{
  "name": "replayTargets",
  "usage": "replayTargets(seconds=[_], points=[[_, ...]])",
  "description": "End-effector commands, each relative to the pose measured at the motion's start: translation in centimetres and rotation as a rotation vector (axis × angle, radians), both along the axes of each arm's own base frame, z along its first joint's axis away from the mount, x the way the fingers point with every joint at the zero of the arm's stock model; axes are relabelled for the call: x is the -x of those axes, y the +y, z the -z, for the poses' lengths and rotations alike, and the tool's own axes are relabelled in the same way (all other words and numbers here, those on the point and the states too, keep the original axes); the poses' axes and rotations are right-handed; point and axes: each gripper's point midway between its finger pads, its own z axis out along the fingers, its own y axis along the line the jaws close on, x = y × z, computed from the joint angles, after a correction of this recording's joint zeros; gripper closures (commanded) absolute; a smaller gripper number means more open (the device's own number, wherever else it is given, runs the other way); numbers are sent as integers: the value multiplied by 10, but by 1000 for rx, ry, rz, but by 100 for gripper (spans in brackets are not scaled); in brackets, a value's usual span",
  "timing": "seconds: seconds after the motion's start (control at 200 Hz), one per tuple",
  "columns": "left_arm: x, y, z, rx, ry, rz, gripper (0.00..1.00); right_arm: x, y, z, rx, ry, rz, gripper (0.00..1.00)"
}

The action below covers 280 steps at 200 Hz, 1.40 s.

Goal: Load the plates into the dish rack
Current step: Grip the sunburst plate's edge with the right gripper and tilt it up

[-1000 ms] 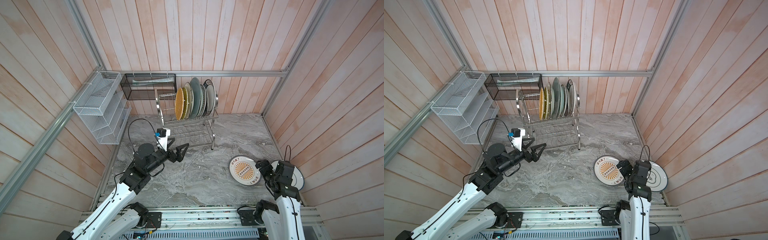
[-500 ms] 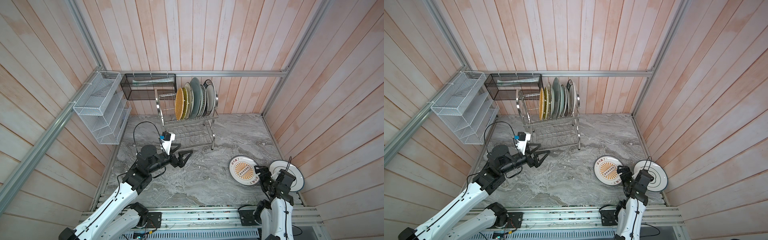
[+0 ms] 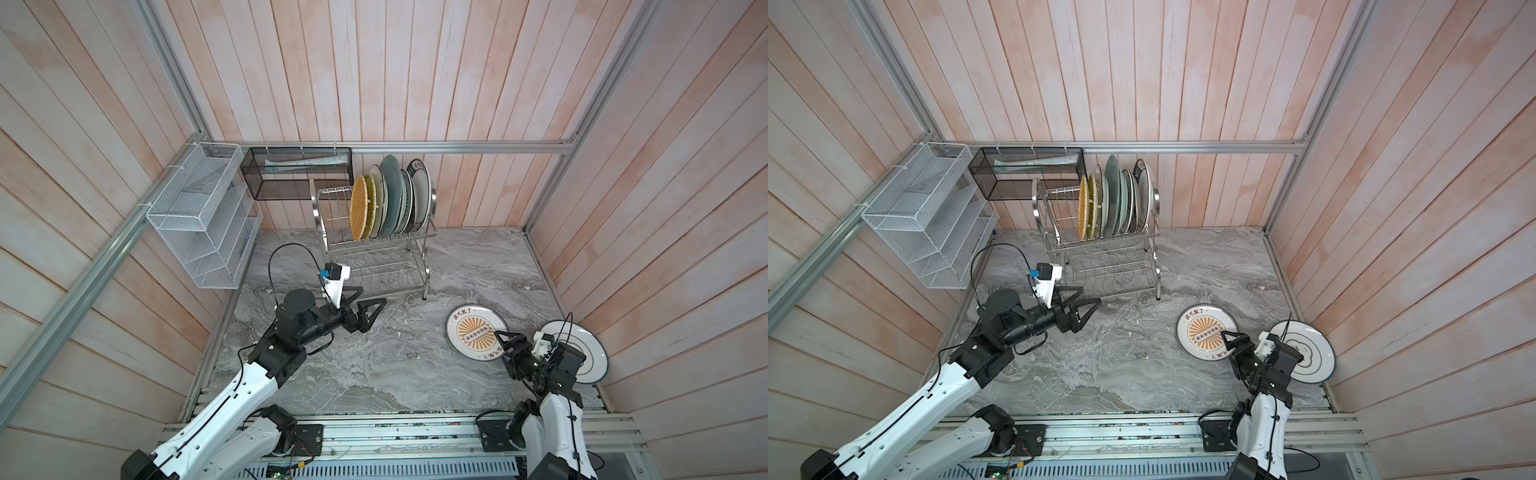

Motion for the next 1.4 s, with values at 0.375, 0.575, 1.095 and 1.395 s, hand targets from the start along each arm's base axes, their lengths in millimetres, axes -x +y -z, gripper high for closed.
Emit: replayTargets(seconds=[0.375, 0.575, 1.095, 1.395], points=[[-4, 9, 3, 9, -14, -58, 0, 1, 25, 19, -5, 19, -104, 40], [-4, 10, 1, 11, -17, -63, 0, 3, 18, 34, 10, 67, -43, 49], [-2, 15, 1, 25, -14, -84, 0, -5, 4, 52, 22, 137, 31, 66], [-2, 15, 7, 30, 6, -86, 0, -13, 7, 61, 19, 161, -13, 83]])
